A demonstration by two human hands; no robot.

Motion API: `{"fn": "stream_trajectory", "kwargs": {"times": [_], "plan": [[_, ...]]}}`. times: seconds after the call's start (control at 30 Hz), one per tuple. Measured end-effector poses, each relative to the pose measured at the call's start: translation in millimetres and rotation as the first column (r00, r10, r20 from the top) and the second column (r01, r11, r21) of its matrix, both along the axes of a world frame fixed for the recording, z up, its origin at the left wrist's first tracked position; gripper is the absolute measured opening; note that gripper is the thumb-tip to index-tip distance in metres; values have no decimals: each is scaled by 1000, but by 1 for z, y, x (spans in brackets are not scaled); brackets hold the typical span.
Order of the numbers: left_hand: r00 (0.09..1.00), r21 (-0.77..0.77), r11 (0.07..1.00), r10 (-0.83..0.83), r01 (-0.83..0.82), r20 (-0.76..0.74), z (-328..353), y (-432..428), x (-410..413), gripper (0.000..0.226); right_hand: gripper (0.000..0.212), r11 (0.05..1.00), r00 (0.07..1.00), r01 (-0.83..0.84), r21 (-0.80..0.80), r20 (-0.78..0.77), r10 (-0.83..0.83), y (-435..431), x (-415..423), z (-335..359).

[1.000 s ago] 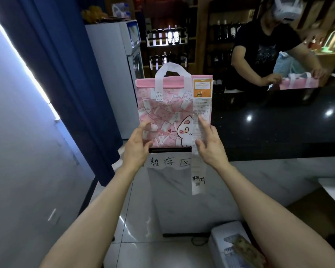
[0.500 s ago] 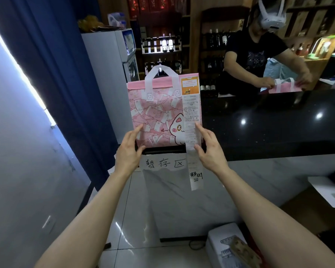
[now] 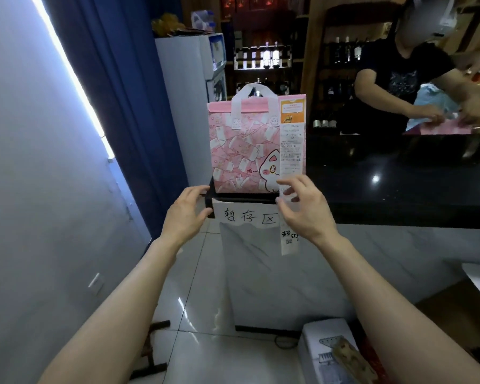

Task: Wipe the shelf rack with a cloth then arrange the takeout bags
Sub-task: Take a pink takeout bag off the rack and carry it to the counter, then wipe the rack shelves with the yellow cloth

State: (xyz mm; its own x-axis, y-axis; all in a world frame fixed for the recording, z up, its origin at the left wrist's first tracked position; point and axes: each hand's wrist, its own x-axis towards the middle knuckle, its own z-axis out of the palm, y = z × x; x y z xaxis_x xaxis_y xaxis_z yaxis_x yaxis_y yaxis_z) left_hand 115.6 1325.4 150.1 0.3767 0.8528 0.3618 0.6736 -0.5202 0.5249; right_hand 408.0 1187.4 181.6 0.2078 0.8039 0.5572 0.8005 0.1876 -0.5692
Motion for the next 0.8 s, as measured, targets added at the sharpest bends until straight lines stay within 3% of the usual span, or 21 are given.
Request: {"fn": "stream_trajectory", "kwargs": {"times": [0.17,0.33,0.57,0.8], "plan": [[952,-194,964,125,-184,-281,-1,-51,-52,66,50,889,932,-296,-348,98,349,21,-45,-18],[870,-299,842,337,-450,-359,-18,-150,-112,63,68,699,787,-410,-586,160,595,19,-94,-54],[708,-447,550,569,-706,-417,-64,-319,-183,64,67,412,509,-587,-696,78,857,-31,-210,-103],[450,-438,252,777,-863,-440,-69,-460,-256,66,69,142,152,-694,-705,50,987,-91,-358,-107]]}}
